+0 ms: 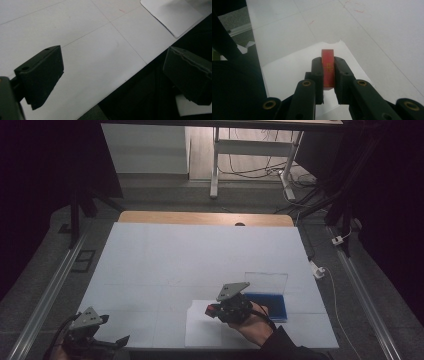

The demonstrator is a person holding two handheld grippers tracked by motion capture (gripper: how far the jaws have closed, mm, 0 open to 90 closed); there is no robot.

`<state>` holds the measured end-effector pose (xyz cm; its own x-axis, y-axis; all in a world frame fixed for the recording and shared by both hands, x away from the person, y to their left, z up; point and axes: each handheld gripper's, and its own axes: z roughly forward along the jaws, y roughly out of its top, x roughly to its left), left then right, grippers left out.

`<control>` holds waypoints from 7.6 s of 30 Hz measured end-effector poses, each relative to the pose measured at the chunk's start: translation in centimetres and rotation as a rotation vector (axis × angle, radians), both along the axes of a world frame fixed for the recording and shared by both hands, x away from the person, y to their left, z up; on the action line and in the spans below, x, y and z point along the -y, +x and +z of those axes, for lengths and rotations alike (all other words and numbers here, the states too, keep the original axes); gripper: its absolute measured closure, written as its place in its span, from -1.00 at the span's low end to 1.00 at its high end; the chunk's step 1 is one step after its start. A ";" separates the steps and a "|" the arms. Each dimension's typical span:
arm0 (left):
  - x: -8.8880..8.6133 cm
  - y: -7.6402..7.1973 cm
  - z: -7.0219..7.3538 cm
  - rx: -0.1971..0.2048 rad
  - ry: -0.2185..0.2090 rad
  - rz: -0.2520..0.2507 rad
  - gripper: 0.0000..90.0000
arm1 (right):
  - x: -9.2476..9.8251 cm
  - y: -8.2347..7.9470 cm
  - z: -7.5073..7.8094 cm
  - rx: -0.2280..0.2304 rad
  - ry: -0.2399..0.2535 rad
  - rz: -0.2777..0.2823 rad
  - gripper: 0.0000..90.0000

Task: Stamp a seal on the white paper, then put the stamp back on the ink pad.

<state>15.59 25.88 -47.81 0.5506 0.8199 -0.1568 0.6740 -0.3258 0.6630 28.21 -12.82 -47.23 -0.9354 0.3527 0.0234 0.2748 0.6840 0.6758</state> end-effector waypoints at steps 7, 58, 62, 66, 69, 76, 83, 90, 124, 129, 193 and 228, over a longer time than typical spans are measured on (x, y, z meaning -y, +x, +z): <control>0.0 0.0 0.0 0.000 0.001 0.000 -0.93 | -1.3 0.1 -0.8 -0.014 -0.024 0.024 0.77; 0.1 0.1 0.0 -0.008 0.012 -0.001 -0.93 | -2.6 0.1 -3.1 -0.051 -0.092 0.035 0.78; 0.1 0.1 0.0 -0.007 0.013 -0.001 -0.93 | -2.3 0.6 -3.3 -0.103 -0.059 0.019 0.79; 0.1 0.1 0.0 -0.007 0.012 -0.002 -0.93 | -2.3 0.6 -3.3 -0.095 -0.064 0.025 0.79; 0.2 0.1 0.0 -0.008 0.013 -0.002 -0.93 | -2.6 0.2 -3.2 -0.050 -0.089 0.038 0.78; 0.2 0.1 0.0 -0.009 0.013 -0.003 -0.93 | -3.0 -0.5 -3.0 0.005 -0.129 0.053 0.78; 0.1 0.1 0.0 -0.006 0.012 -0.003 -0.93 | -3.0 -0.4 -3.0 0.010 -0.127 0.060 0.78; 0.1 0.1 0.0 -0.004 0.009 -0.003 -0.93 | -2.7 -0.1 -3.0 -0.004 -0.110 0.065 0.77; 0.1 0.0 0.0 0.000 0.005 -0.005 -0.93 | -1.6 -0.3 -1.2 0.009 -0.028 0.060 0.76; 0.1 0.0 0.0 0.000 0.004 -0.005 -0.92 | -1.1 -0.3 -0.8 0.004 -0.020 0.049 0.76; -0.1 0.0 0.1 0.004 -0.013 -0.005 -0.93 | 7.9 0.8 1.8 0.042 0.020 -0.187 0.76; -0.1 0.1 0.0 0.002 -0.009 -0.005 -0.93 | 15.0 1.8 1.6 0.055 -0.018 -0.419 0.76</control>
